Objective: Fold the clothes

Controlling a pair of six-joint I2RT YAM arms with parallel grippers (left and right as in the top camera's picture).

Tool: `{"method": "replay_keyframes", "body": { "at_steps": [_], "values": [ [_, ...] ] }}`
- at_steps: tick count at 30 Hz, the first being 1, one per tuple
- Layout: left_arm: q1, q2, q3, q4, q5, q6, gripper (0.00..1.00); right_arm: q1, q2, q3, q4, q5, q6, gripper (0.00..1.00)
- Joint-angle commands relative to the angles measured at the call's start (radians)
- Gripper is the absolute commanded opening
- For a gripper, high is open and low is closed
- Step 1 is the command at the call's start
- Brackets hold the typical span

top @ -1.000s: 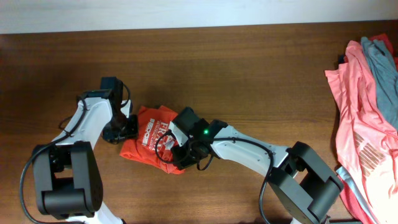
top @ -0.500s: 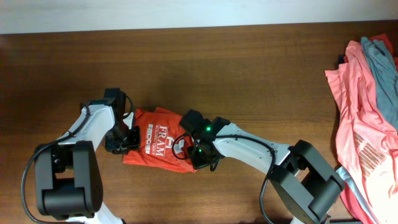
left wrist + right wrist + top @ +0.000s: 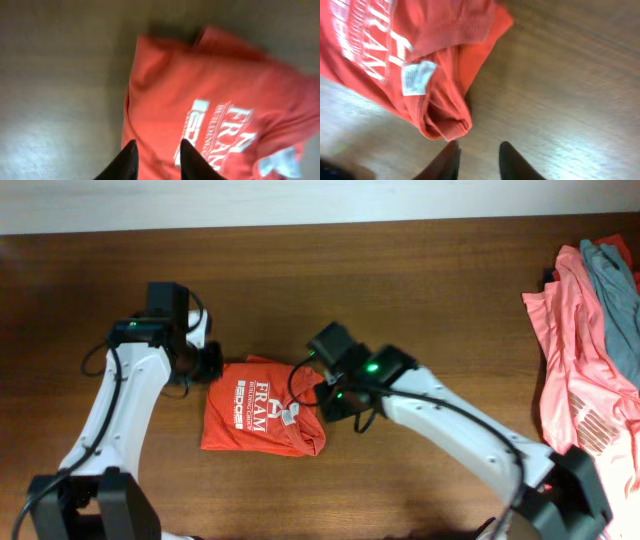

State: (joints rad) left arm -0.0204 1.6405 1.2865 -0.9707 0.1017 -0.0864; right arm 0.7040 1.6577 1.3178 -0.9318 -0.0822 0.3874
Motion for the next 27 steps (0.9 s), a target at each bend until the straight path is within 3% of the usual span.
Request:
{"method": "replay_keyframes", "body": {
  "at_steps": [1,2,6,11,20,23,27],
  "values": [
    [-0.001,0.010,0.010,0.174,0.007,0.067,0.31,-0.021,-0.018,0.009,-0.011,-0.140,-0.077,0.18],
    [-0.001,0.027,0.010,0.229,0.009,0.080,0.30,-0.018,-0.014,0.008,-0.010,-0.188,-0.077,0.12],
    [-0.001,0.159,0.010,0.368,0.095,0.119,0.24,0.021,0.028,0.007,-0.005,-0.318,-0.064,0.11],
    [-0.006,0.311,0.011,0.398,0.123,0.135,0.24,0.085,0.090,0.006,-0.006,-0.318,-0.058,0.11],
    [-0.003,0.409,0.010,0.246,0.111,0.137,0.25,0.115,0.243,0.006,-0.004,-0.318,-0.058,0.13],
    [-0.003,0.409,0.010,0.092,0.075,0.137,0.25,0.114,0.328,0.006,0.007,-0.316,-0.058,0.13],
    [-0.003,0.409,0.010,0.010,0.011,0.136,0.24,0.113,0.351,0.006,0.035,-0.250,-0.058,0.14]
  ]
}}
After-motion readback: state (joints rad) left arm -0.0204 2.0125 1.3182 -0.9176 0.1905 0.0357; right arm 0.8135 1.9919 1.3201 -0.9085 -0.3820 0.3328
